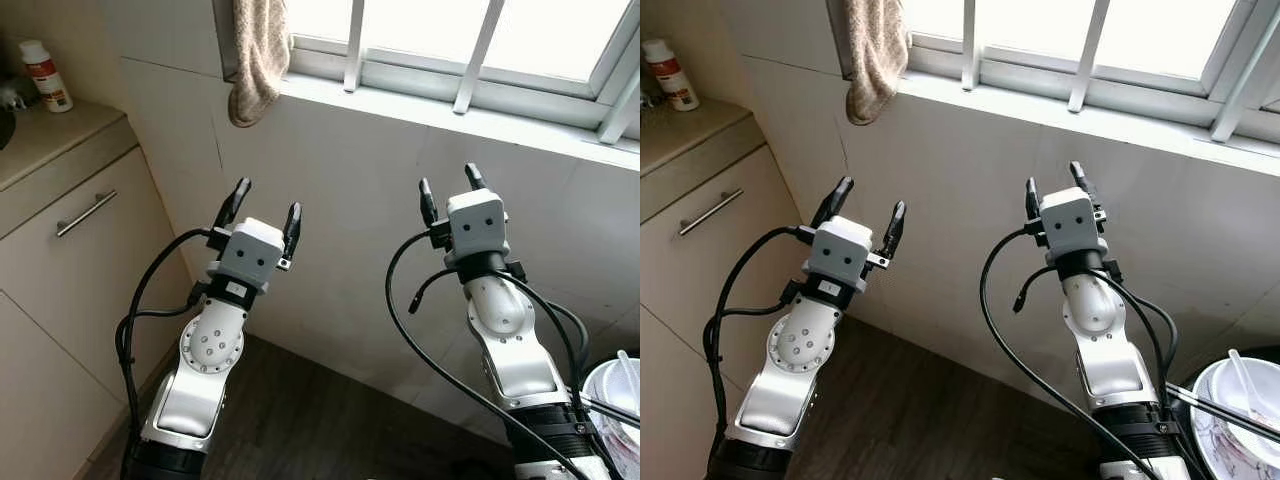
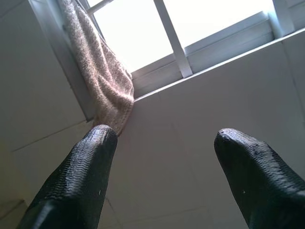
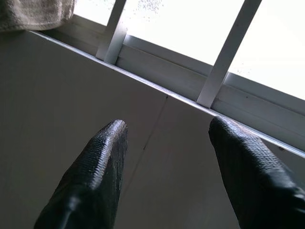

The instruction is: Kitchen organization

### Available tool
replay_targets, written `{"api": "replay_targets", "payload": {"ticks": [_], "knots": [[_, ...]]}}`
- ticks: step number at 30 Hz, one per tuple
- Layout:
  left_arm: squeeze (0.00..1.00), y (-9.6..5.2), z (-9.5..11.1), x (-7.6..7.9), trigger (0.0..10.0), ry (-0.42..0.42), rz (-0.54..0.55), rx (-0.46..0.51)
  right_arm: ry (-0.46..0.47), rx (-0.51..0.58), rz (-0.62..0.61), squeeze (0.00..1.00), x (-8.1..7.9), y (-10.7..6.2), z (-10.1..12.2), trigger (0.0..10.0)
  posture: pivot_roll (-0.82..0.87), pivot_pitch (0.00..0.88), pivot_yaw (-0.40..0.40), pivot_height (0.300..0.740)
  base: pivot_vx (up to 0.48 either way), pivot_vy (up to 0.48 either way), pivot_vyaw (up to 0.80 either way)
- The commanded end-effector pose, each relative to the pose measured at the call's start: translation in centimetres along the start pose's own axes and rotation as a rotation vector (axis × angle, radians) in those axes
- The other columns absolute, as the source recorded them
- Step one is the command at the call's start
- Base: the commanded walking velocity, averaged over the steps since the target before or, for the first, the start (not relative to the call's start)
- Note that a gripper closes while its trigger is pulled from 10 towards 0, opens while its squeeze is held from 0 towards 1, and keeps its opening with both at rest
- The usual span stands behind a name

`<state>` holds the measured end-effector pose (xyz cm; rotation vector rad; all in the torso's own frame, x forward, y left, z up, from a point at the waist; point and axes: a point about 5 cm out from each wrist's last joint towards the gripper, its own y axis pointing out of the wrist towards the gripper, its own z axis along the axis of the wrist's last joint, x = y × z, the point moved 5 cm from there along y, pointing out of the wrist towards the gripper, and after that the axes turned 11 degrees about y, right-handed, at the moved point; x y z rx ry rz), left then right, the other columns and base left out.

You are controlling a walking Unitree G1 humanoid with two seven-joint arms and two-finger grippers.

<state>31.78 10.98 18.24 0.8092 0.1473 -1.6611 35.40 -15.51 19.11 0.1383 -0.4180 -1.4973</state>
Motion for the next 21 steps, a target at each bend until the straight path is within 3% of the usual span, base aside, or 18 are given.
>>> {"api": "replay_targets", "payload": {"ticks": [1, 11, 15, 21], "knots": [[0.0, 0.1, -0.1, -0.2, 10.0, 0.005, 0.005, 0.002, -0.011, -0.021, -0.031, 0.0, 0.7, 0.2, -0.4, 10.0, -0.04, 0.0, -0.045, 0.74, 0.0, 0.0, 0.0], [0.0, 0.4, -0.2, -0.2, 10.0, 0.013, -0.003, 0.003, -0.02, -0.044, -0.068, 0.0, 1.4, 0.4, -1.0, 10.0, -0.03, 0.0, -0.031, 0.74, 0.0, 0.0, 0.0], [0.0, 0.6, -0.4, 0.1, 10.0, 0.006, -0.033, 0.005, -0.032, -0.072, -0.124, 0.0, 2.4, -0.3, -1.2, 10.0, -0.06, 0.0, -0.007, 0.74, 0.0, 0.0, 0.0], [0.0, 1.2, -0.2, 0.7, 10.0, -0.008, -0.054, 0.021, -0.033, -0.083, -0.133, 0.0, 2.5, -0.9, -1.5, 10.0, -0.09, 0.0, 0.016, 0.74, 0.0, 0.0, 0.0]]}}
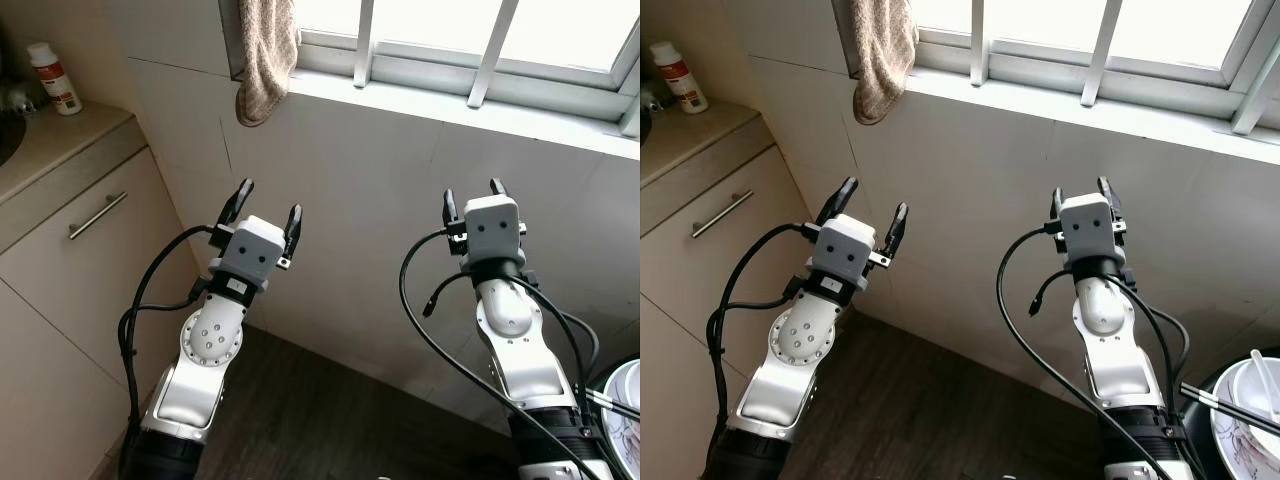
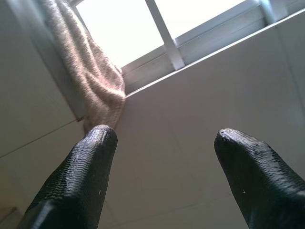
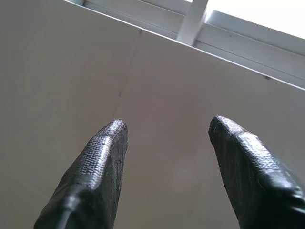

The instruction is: Kitchen organization

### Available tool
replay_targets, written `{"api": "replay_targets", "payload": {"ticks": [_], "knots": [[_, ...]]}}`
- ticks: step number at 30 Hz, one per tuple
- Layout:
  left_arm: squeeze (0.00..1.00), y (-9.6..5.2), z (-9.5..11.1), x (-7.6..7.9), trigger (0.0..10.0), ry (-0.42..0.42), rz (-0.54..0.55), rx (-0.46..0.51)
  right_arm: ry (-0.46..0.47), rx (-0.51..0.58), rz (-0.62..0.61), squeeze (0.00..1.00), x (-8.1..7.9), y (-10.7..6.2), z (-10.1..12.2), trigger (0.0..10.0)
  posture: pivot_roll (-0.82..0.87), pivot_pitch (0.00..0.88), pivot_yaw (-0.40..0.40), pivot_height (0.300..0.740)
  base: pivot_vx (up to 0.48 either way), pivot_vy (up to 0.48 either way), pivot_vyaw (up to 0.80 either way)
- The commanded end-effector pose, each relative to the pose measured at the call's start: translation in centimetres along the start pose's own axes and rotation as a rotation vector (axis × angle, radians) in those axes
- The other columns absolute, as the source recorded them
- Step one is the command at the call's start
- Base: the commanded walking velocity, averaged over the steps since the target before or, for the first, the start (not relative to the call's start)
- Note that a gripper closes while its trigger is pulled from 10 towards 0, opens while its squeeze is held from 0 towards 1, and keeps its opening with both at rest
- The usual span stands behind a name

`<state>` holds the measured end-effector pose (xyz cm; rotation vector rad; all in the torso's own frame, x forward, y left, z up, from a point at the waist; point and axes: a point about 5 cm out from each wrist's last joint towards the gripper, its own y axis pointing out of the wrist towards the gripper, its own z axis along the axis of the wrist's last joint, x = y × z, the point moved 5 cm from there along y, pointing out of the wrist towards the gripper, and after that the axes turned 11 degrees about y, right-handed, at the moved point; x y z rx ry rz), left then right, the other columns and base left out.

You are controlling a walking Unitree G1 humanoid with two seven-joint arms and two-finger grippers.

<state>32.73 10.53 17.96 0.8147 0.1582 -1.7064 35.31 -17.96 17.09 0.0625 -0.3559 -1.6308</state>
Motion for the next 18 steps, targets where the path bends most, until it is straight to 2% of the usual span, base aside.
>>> {"api": "replay_targets", "payload": {"ticks": [1, 3, 5, 10, 12, 13, 18], "knots": [[0.0, 0.3, 0.2, 0.2, 10.0, -0.005, -0.009, 0.013, -0.006, 0.021, -0.019, 0.0, 0.5, 0.1, 0.7, 10.0, -0.09, 0.0, 0.016, 0.74, 0.0, 0.0, 0.0], [0.0, 0.9, 0.6, 0.4, 10.0, -0.009, -0.021, 0.029, -0.018, 0.017, -0.042, 0.0, 1.4, 0.3, 0.8, 10.0, -0.11, 0.0, 0.028, 0.74, 0.0, 0.0, 0.0], [0.0, 1.1, 0.7, 0.4, 10.0, -0.01, -0.023, 0.033, -0.021, 0.017, -0.047, 0.0, 1.6, 0.3, 0.8, 10.0, -0.11, 0.0, 0.028, 0.74, 0.0, 0.0, 0.0], [0.0, 1.0, 0.1, 1.1, 10.0, -0.024, -0.029, 0.026, -0.047, 0.021, -0.106, 0.0, 3.6, 0.6, 1.2, 10.0, -0.14, 0.0, 0.022, 0.74, 0.0, 0.0, 0.0], [0.0, 1.3, 0.4, 1.2, 10.0, -0.035, -0.026, 0.031, -0.046, 0.022, -0.095, 0.0, 3.2, 0.8, 1.3, 10.0, -0.14, 0.0, 0.021, 0.74, 0.0, 0.0, 0.0], [0.0, 1.4, 0.5, 1.4, 10.0, -0.047, -0.027, 0.03, -0.048, 0.025, -0.069, 0.0, 2.5, 0.7, 1.3, 10.0, -0.14, 0.0, 0.021, 0.74, 0.0, 0.0, 0.0], [0.0, 1.1, 0.0, 1.6, 10.0, -0.05, -0.045, 0.014, -0.065, 0.025, -0.044, 0.0, 2.0, 0.6, 1.2, 10.0, -0.14, 0.0, 0.02, 0.74, 0.0, 0.0, 0.0]]}}
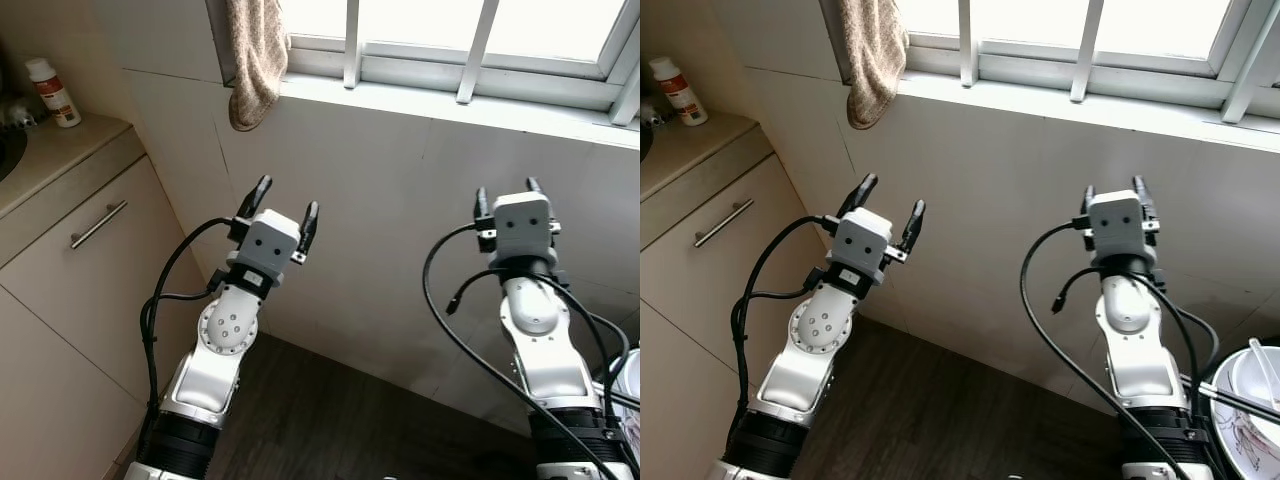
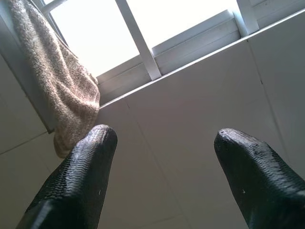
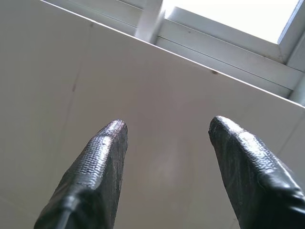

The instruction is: Kitchen organization

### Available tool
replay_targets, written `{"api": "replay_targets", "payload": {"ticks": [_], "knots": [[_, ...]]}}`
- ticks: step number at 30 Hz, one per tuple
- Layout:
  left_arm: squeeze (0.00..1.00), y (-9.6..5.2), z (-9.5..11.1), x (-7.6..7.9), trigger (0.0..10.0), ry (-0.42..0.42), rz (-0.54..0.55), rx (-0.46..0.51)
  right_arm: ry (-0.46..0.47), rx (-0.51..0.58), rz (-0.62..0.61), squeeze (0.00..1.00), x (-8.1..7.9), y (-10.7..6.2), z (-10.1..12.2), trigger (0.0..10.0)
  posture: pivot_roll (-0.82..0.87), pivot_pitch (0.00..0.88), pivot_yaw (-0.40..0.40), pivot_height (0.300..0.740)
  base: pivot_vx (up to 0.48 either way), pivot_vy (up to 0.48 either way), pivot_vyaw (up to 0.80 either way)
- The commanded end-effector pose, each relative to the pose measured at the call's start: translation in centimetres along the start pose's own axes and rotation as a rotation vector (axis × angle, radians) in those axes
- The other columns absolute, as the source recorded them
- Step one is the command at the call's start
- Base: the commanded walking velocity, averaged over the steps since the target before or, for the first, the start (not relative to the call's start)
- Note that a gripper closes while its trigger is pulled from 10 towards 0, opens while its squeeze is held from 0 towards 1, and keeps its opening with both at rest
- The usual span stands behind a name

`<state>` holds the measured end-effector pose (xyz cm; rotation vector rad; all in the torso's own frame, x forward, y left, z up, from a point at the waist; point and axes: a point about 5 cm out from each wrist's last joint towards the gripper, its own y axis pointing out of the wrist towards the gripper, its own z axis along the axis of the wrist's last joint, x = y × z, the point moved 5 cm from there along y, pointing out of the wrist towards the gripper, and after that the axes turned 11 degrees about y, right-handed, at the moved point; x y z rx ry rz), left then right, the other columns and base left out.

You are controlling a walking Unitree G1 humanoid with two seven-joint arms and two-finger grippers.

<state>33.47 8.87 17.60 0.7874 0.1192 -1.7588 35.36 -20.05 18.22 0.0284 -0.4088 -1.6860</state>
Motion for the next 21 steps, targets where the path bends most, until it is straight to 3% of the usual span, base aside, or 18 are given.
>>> {"api": "replay_targets", "payload": {"ticks": [1, 4, 7, 11, 21], "knots": [[0.0, -0.1, -0.6, 0.0, 10.0, -0.004, -0.013, -0.019, -0.016, 0.016, 0.014, 0.0, -0.3, 0.0, 0.5, 10.0, -0.14, 0.0, 0.019, 0.74, 0.0, 0.0, 0.0], [0.0, -0.3, -0.9, -0.2, 10.0, -0.014, -0.006, -0.034, -0.033, 0.008, 0.022, 0.0, -0.3, 0.0, 0.3, 10.0, -0.14, 0.0, 0.019, 0.74, 0.0, 0.0, 0.0], [0.0, -0.1, -0.9, 0.0, 10.0, -0.022, -0.012, -0.037, -0.049, -0.017, 0.043, 0.0, -0.8, -0.1, -0.3, 10.0, -0.14, 0.0, 0.016, 0.74, 0.0, 0.409, 0.0], [0.0, -0.1, -0.8, 0.1, 10.0, -0.021, -0.016, -0.03, -0.03, -0.072, 0.04, 0.0, -1.0, -0.3, -1.2, 10.0, -0.14, 0.0, 0.018, 0.74, 0.0, 0.48, -0.72], [0.0, -0.4, -0.9, -0.1, 10.0, -0.02, -0.01, -0.029, -0.03, -0.093, 0.046, 0.0, -1.2, -0.6, -1.6, 10.0, -0.13, 0.0, 0.022, 0.74, 0.0, 0.0, -0.8]]}}
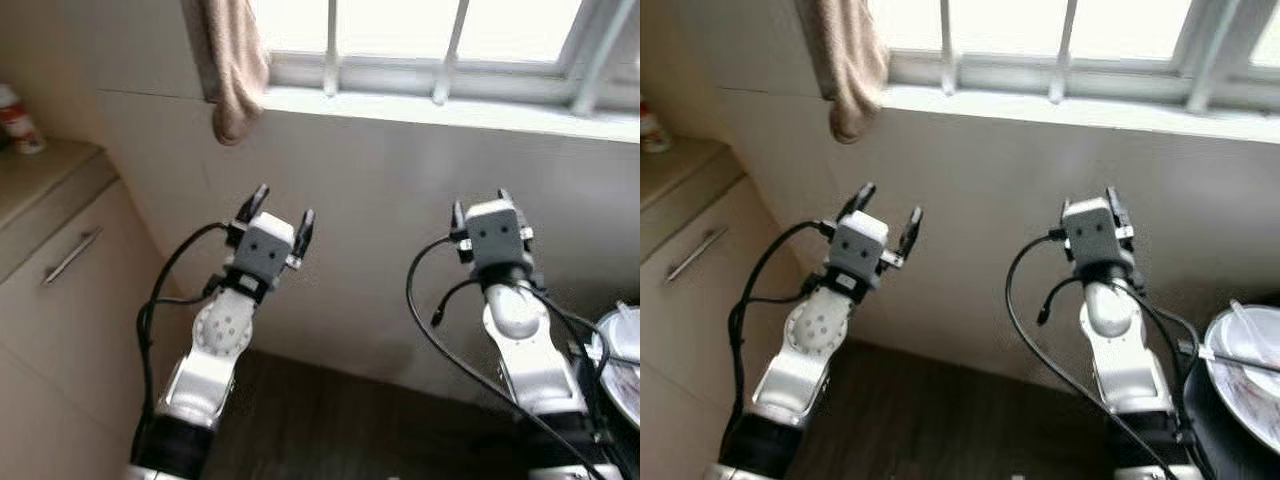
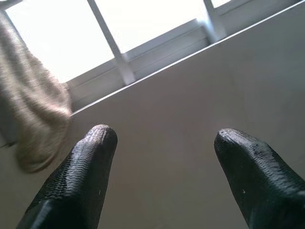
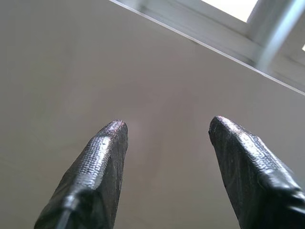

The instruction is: Kitchen organization

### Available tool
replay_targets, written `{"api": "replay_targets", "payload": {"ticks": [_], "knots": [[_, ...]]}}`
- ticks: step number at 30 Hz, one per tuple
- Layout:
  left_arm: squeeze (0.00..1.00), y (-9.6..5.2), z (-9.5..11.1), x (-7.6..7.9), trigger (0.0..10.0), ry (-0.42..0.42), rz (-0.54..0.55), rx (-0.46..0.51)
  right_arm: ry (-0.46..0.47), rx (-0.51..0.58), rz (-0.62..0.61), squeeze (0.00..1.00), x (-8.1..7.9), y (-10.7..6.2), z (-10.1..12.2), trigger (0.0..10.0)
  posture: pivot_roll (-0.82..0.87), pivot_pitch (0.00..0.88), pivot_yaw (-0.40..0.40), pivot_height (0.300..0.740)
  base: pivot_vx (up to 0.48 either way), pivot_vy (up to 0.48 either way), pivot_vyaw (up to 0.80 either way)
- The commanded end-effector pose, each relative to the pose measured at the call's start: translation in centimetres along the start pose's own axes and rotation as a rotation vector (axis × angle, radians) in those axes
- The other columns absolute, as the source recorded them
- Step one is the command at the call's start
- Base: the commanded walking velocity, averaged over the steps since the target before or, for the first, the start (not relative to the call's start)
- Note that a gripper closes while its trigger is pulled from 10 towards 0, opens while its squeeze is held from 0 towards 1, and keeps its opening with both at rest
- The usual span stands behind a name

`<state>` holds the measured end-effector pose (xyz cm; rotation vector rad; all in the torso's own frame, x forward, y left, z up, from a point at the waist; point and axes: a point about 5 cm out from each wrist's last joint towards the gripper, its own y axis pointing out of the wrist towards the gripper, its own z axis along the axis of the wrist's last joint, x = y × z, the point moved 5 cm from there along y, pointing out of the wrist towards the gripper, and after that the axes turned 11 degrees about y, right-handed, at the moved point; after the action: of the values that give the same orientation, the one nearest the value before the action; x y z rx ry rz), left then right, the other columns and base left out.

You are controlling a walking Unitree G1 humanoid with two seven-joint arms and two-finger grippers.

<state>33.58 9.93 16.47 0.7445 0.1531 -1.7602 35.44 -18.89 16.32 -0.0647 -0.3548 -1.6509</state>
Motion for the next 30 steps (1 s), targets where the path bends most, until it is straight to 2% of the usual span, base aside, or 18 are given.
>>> {"api": "replay_targets", "payload": {"ticks": [1, 14, 18, 21, 25, 30], "knots": [[0.0, 0.2, 0.4, 0.2, 10.0, -0.008, -0.004, 0.015, -0.005, -0.012, -0.007, 0.0, 0.3, -0.1, -0.2, 10.0, -0.13, 0.0, 0.022, 0.74, 0.0, 0.0, -0.8], [0.0, 0.3, 0.3, 0.3, 10.0, 0.0, -0.008, 0.012, -0.03, -0.015, 0.008, 0.0, 0.0, -0.1, -0.4, 10.0, -0.13, 0.0, 0.022, 0.74, 0.0, 0.0, -0.8], [0.0, 0.4, 0.2, 0.4, 10.0, 0.001, -0.011, 0.013, -0.043, 0.028, 0.083, 0.0, -1.1, -0.2, 0.2, 10.0, -0.13, 0.0, 0.028, 0.74, 0.0, 0.0, -0.8], [0.0, 0.5, 0.2, 0.4, 10.0, 0.0, -0.015, 0.014, -0.073, 0.056, 0.138, 0.0, -2.2, -0.6, 0.6, 10.0, -0.13, 0.0, 0.031, 0.74, 0.0, 0.0, 0.0], [0.0, 0.5, 0.1, 0.4, 10.0, -0.008, -0.017, 0.005, -0.078, 0.042, 0.153, 0.0, -2.5, -0.7, 0.3, 10.0, -0.13, 0.0, 0.032, 0.74, 0.0, 0.0, 0.0], [0.0, 0.6, -0.1, 0.3, 10.0, -0.014, -0.018, -0.004, -0.085, 0.03, 0.165, 0.0, -2.6, -0.7, -0.1, 10.0, -0.13, 0.0, 0.035, 0.74, 0.0, 0.456, 0.0]]}}
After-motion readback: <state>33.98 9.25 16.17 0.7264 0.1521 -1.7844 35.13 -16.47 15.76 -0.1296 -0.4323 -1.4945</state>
